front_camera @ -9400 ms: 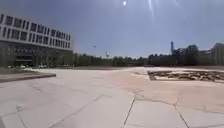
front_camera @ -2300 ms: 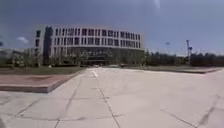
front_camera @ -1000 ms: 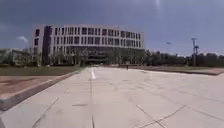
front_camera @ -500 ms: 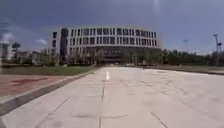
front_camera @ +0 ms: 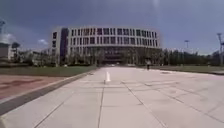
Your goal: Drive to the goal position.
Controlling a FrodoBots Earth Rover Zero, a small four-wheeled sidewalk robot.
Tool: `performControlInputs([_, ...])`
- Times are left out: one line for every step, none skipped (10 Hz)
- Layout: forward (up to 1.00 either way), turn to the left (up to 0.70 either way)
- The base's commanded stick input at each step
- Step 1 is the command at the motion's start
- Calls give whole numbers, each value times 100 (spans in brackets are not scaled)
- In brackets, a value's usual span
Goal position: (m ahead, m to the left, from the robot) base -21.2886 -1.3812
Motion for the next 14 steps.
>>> performControlInputs([84, 6])
performControlInputs([84, 0])
performControlInputs([84, 0])
performControlInputs([84, 0])
performControlInputs([84, 0])
performControlInputs([84, 0])
performControlInputs([84, 0])
performControlInputs([84, 0])
performControlInputs([84, 0])
performControlInputs([84, 0])
performControlInputs([84, 0])
performControlInputs([84, 0])
performControlInputs([84, -7])
performControlInputs([84, -29])
